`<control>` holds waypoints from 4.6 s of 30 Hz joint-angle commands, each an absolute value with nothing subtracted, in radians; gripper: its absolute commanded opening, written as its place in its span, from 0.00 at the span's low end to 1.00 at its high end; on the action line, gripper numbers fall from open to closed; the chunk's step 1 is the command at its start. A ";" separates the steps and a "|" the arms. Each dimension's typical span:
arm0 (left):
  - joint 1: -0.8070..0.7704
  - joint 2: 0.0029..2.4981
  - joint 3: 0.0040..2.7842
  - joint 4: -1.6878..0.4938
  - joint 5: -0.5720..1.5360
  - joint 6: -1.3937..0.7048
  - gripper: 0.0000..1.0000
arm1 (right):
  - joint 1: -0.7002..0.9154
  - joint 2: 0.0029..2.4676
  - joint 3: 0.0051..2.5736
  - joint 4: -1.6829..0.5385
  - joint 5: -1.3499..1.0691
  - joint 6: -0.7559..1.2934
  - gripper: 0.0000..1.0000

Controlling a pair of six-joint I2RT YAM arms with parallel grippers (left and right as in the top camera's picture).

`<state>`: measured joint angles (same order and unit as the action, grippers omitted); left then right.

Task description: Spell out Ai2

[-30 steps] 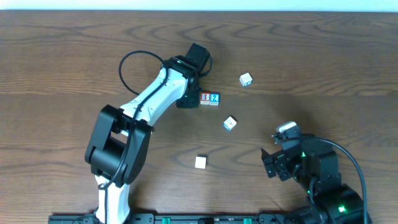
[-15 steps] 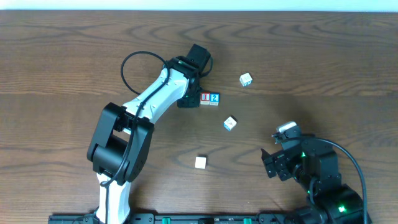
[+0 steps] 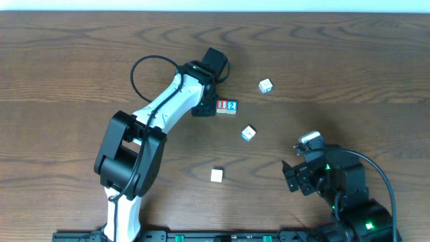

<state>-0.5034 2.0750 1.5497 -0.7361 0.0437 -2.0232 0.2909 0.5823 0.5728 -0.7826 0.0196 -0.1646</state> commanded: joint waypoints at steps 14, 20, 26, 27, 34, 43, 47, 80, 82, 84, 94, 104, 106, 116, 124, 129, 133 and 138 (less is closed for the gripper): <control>-0.504 2.089 1.566 -0.748 0.015 -2.027 0.38 | 0.282 0.581 0.572 -0.781 0.026 -0.158 0.99; -0.504 2.089 1.566 -0.751 0.015 -2.027 0.38 | 0.282 0.581 0.572 -0.782 0.026 -0.158 0.99; -0.503 2.089 1.566 -0.764 0.017 -2.027 0.33 | 0.282 0.581 0.572 -0.782 0.026 -0.158 0.99; -0.503 2.089 1.566 -0.767 0.019 -2.027 0.33 | 0.282 0.581 0.572 -0.782 0.026 -0.158 0.99; -0.493 2.082 1.566 -0.793 0.027 -2.019 0.25 | 0.282 0.581 0.572 -0.782 0.026 -0.158 0.99; -0.465 2.079 1.567 -0.800 0.064 -2.011 0.25 | 0.282 0.581 0.572 -0.782 0.026 -0.158 0.99; -0.465 2.079 1.567 -0.795 0.052 -2.011 0.27 | 0.282 0.581 0.572 -0.782 0.026 -0.158 0.99; -0.466 2.106 1.566 -0.656 -0.057 -1.898 0.06 | 0.282 0.581 0.572 -0.782 0.026 -0.158 0.99; -0.466 2.106 1.566 -0.659 -0.057 -1.894 0.06 | 0.282 0.581 0.572 -0.781 0.026 -0.158 0.99; -0.467 2.106 1.566 -0.662 -0.061 -1.887 0.06 | 0.282 0.581 0.572 -0.782 0.026 -0.158 0.99; -0.472 2.127 1.566 -0.672 -0.047 -1.872 0.06 | 0.282 0.581 0.572 -0.782 0.026 -0.158 0.99; -0.472 2.127 1.566 -0.673 -0.031 -1.872 0.06 | 0.282 0.581 0.572 -0.782 0.026 -0.158 0.99; -0.472 2.127 1.566 -0.675 -0.023 -1.872 0.06 | 0.282 0.581 0.572 -0.782 0.026 -0.158 0.99; -0.472 2.127 1.566 -0.699 -0.003 -1.873 0.06 | 0.282 0.581 0.572 -0.781 0.026 -0.158 0.99; -0.472 2.127 1.566 -0.728 0.001 -1.873 0.06 | 0.282 0.581 0.572 -0.781 0.026 -0.158 0.99; -0.472 2.127 1.566 -0.729 0.013 -1.873 0.06 | 0.282 0.581 0.572 -0.781 0.026 -0.158 0.99; -0.472 2.127 1.566 -0.730 0.019 -1.873 0.06 | 0.282 0.581 0.572 -0.781 0.026 -0.158 0.99; -0.472 2.127 1.566 -0.735 0.019 -1.873 0.06 | 0.282 0.581 0.572 -0.782 0.026 -0.158 0.99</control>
